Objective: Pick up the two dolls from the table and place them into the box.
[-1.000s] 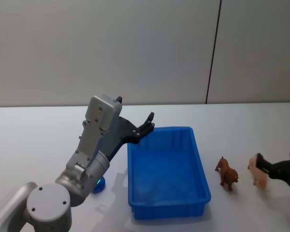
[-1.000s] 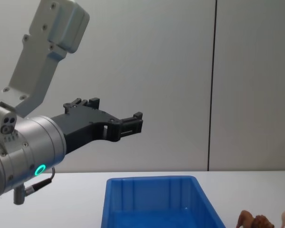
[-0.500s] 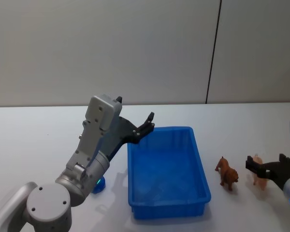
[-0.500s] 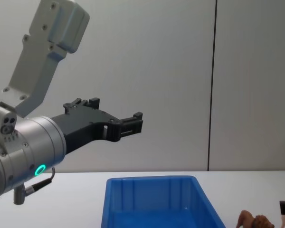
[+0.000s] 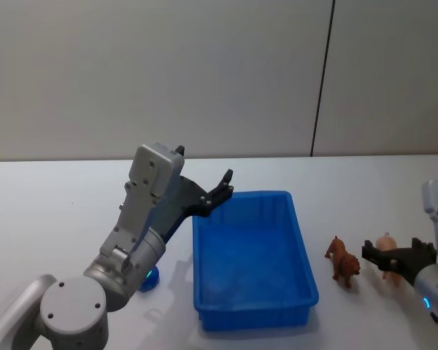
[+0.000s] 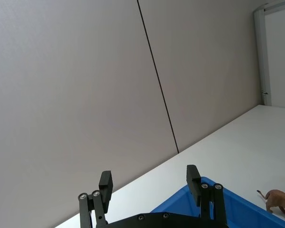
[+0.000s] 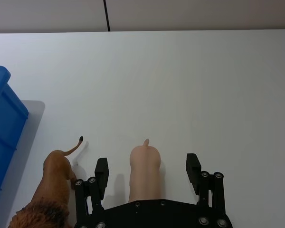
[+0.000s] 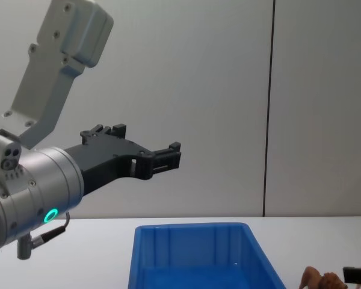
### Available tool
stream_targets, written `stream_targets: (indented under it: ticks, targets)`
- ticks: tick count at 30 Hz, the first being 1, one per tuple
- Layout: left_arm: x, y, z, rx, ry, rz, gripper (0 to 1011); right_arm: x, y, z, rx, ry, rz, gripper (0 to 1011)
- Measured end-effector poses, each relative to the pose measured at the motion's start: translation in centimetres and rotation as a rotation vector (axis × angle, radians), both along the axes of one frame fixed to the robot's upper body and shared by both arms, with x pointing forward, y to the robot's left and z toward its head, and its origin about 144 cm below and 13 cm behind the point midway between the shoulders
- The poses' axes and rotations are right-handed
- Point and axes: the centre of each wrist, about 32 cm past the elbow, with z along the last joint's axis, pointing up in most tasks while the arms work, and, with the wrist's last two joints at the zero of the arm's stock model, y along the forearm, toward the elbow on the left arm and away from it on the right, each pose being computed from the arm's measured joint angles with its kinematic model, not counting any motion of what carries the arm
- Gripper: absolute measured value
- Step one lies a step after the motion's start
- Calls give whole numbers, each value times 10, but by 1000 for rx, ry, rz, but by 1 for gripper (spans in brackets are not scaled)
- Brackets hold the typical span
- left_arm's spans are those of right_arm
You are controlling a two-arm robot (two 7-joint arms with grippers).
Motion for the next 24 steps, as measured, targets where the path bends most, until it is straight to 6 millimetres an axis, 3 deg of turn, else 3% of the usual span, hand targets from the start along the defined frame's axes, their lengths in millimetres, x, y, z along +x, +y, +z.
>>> stream_targets:
  ticks: [5, 9, 24]
  targets:
    - [0, 0, 0, 0, 0, 0, 1000, 3, 3, -2, 3, 10, 2, 994]
    - [0, 0, 0, 0, 0, 0, 1000, 5, 4, -2, 5, 15, 4, 922]
    - [0, 0, 0, 0, 0, 0, 1000, 8, 7, -4, 8, 26, 6, 475]
